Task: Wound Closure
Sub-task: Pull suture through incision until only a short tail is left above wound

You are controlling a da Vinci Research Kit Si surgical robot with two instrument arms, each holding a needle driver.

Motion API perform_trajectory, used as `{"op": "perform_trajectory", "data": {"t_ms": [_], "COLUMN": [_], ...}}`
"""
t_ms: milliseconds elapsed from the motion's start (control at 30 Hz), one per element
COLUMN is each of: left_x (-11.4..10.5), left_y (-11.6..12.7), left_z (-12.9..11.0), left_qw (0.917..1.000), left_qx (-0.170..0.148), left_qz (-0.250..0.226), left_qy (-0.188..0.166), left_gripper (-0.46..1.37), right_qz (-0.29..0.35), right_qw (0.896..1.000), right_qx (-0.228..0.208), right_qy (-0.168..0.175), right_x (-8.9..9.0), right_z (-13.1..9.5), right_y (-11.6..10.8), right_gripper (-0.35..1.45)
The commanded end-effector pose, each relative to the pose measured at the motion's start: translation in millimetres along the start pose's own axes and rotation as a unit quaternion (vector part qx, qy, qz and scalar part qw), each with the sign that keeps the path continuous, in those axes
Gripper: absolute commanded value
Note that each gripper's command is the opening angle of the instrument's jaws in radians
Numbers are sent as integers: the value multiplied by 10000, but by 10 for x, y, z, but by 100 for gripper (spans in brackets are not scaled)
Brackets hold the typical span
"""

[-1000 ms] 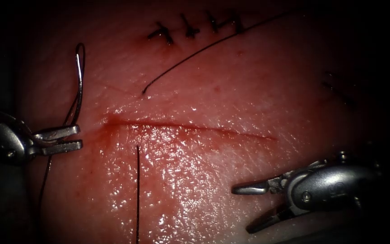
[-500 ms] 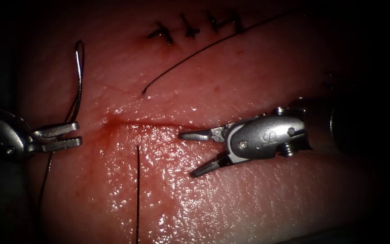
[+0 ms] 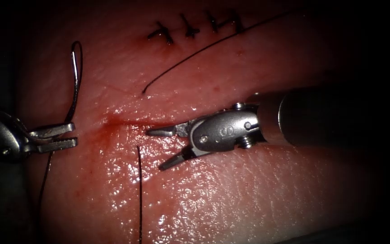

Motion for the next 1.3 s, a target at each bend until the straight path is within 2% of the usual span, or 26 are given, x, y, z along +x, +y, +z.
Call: {"op": "perform_trajectory", "data": {"t_ms": [33, 133, 200, 267, 300, 367, 633, 833, 1067, 1133, 1300], "left_x": [1, 1, 0, -1, -1, -1, -1, -2, -2, -2, -3], "left_y": [1, 1, 1, 1, 2, 2, 3, 4, 4, 4, 4], "left_z": [-1, -3, -3, -3, -2, -2, 0, 0, 0, 0, 3], "left_qw": [10000, 10000, 10000, 10000, 10000, 10000, 10000, 10000, 10000, 10000, 10000], "left_qx": [-33, -40, -42, -38, -35, -33, -22, -23, -22, -21, -7], "left_qz": [1, 6, 9, 11, 12, 42, 53, 29, 27, 27, 30], "left_qy": [0, 4, 7, 5, 3, 1, -3, -2, -1, -1, -10], "left_gripper": [-35, -35, -35, -35, -35, -35, -35, -35, -35, -35, -35], "right_qz": [-4, 4, -17, -50, -65, -30, -66, -158, -336, -431, -546], "right_qw": [10000, 10000, 10000, 9999, 9998, 9998, 9996, 9979, 9934, 9894, 9851], "right_qx": [0, -16, 7, 49, 58, 111, 119, 592, 1070, 1367, 1606], "right_qy": [-8, 17, 59, 118, 154, 171, 253, 216, 245, 217, 288], "right_x": [0, 1, 2, 3, 3, 3, 2, 5, 27, 40, 63], "right_z": [4, 10, 13, 15, 15, 16, 20, 15, 5, 0, -5], "right_y": [2, 4, 5, 5, 5, 5, 0, -10, -41, -57, -80], "right_gripper": [99, 94, 78, 43, 6, -35, -35, -35, -35, -35, -35]}}
